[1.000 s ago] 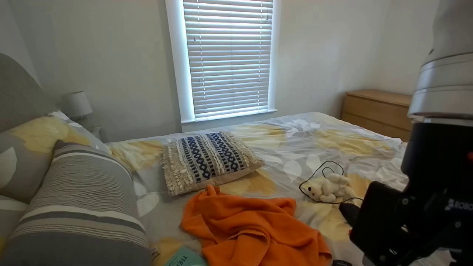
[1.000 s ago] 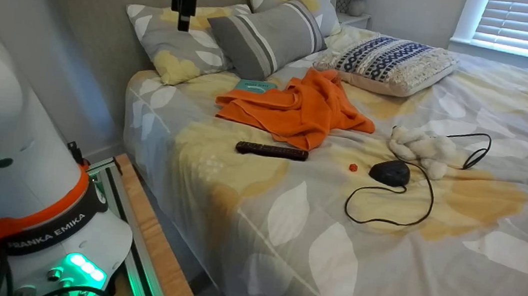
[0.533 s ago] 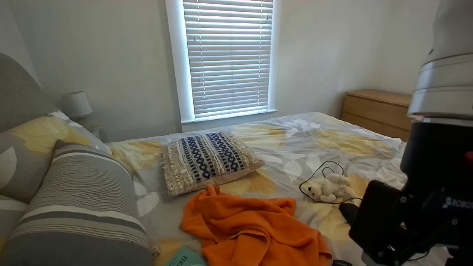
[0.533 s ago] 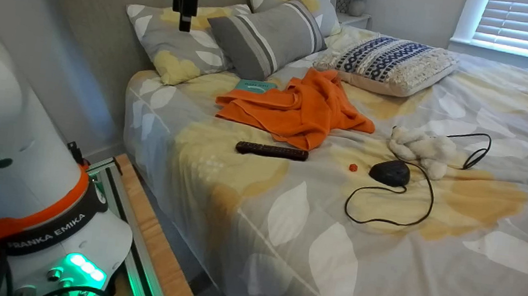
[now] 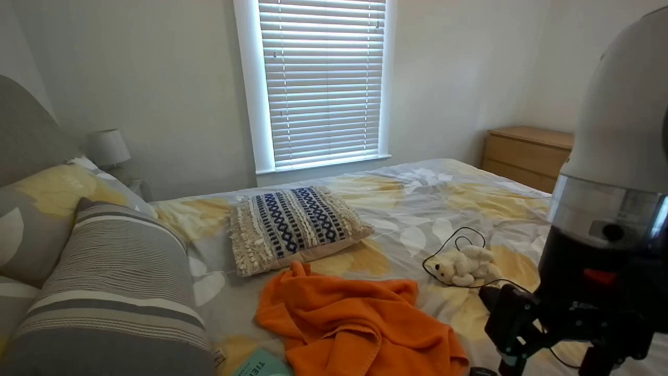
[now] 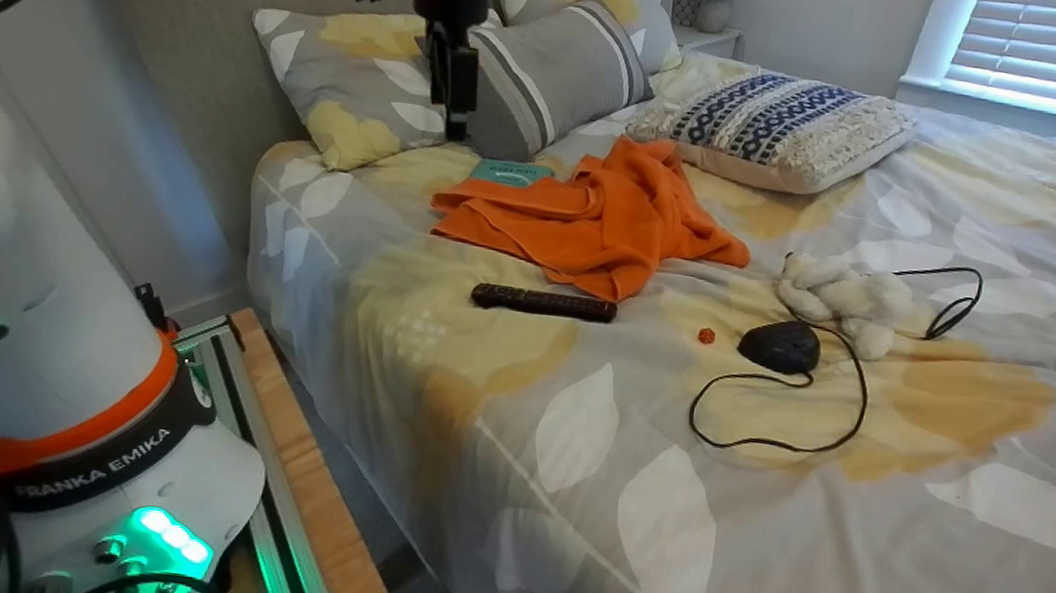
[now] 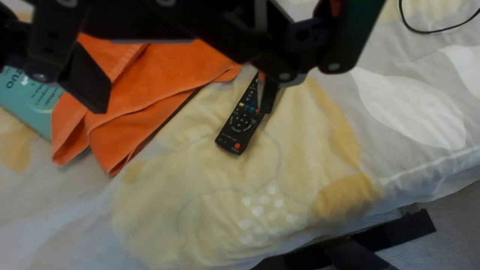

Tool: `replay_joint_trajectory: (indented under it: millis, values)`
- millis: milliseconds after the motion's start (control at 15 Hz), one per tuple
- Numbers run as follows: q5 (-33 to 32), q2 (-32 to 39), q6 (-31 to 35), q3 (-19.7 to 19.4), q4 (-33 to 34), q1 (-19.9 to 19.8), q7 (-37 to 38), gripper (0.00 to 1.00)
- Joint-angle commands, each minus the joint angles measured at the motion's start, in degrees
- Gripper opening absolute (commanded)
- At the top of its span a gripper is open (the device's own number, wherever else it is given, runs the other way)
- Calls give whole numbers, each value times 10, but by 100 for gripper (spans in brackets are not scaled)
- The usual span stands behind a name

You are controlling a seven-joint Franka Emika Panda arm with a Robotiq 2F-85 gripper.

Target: Push a button on the black remote

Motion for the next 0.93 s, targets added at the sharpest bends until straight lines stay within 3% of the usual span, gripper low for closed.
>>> replay_joint_trajectory:
  millis: [0,67,400,667,867]
  values:
    - [-69,90,93,3,9,-15,20,75]
    - [-87,110,117,-1,13,-15,15,74]
    - [-210,204,247,-14,19,-7,34,35]
    - [-317,261,311,-52,18,16,100,5]
    - [-398,297,346,-106,21,50,166,0]
